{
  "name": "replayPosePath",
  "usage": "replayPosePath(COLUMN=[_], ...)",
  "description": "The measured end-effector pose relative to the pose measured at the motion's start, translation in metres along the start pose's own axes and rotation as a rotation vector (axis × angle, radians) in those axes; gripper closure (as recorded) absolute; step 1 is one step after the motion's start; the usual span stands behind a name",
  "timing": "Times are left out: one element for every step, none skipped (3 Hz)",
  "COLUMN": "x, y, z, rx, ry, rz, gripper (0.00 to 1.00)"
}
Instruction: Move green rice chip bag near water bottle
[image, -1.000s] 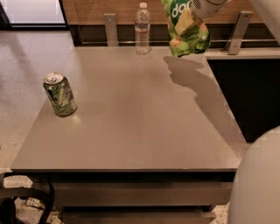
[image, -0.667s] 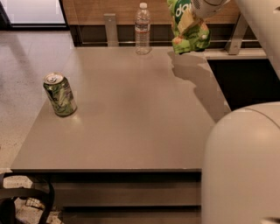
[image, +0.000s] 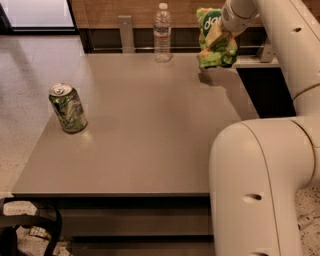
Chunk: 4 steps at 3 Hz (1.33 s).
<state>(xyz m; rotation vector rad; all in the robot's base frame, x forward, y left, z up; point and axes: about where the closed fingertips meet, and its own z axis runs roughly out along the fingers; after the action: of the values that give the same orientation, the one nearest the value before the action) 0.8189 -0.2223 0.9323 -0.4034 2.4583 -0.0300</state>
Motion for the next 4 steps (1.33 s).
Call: replayPosePath(x=[-0.003, -0.002, -0.001, 0.000], y=[0.002, 0.004, 0.005, 0.007], z=[0.004, 0.008, 0.012, 0.016], rx=[-0.008, -0.010, -0.013, -0.015], ry=[-0.006, -0.001, 0.003, 0.008], rz=[0.000, -0.001, -0.002, -0.003], gripper=[0.82, 0.59, 0.36, 0.13])
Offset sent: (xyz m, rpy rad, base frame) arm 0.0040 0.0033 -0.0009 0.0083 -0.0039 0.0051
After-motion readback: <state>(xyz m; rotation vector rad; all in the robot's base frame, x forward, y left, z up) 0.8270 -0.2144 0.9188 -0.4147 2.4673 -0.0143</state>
